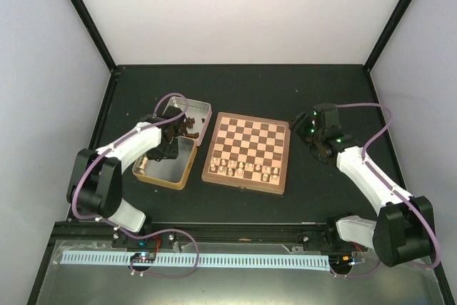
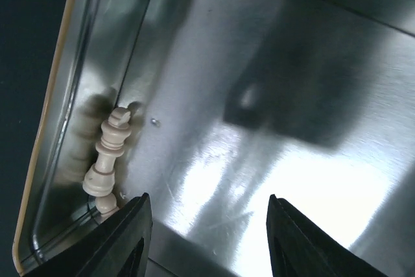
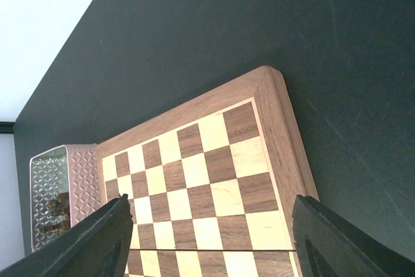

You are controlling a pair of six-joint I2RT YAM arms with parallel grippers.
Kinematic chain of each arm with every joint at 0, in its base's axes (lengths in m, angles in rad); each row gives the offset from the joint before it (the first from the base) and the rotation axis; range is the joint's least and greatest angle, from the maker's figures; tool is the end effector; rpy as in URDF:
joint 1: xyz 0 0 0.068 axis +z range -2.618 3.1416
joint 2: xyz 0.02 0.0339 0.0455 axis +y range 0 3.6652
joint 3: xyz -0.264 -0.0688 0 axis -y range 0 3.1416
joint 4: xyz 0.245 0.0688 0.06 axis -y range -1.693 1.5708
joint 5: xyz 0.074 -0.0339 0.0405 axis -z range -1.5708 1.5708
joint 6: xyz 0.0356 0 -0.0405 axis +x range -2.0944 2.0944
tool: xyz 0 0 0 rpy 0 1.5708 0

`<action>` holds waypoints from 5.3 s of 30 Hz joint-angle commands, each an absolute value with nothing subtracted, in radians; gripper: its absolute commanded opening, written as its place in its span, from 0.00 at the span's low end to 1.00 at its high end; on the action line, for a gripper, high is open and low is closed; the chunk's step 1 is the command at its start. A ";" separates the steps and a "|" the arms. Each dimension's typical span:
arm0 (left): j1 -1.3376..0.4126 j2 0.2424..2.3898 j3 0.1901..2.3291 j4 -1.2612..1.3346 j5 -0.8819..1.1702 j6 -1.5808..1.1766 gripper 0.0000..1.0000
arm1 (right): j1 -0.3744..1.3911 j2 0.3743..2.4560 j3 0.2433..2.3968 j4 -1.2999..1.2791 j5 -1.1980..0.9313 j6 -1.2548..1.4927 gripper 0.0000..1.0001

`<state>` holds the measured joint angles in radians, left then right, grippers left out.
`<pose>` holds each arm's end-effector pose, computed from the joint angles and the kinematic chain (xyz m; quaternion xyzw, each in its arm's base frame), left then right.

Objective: Set up the chess pieces on the board
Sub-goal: Pick up the chess piece from the storage box, then place the chess piece on the chessboard.

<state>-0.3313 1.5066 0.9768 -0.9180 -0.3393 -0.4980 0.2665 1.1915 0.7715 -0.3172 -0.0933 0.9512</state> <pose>0.2478 -0.0727 0.1982 -0.0922 0.9795 0.1298 0.1233 0.2417 0.0694 0.2400 0.2888 0.8667 0.2663 0.3073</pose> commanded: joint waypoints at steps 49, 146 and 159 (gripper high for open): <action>-0.093 1.563 0.925 -0.792 -0.125 -0.569 0.62 | 0.260 1.274 0.845 -0.285 -0.141 0.953 0.66; -0.382 1.189 1.042 -0.505 0.861 -0.131 0.79 | 0.589 1.342 1.041 -0.057 -0.701 0.495 0.04; -0.347 0.917 0.842 -0.420 0.339 -0.259 0.99 | 0.814 1.115 0.725 -0.118 0.173 0.357 0.04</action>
<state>-0.3603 0.9882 0.8753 -0.4622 0.5148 -0.2230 0.7441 1.1500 0.7841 -0.1143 -0.1307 0.3950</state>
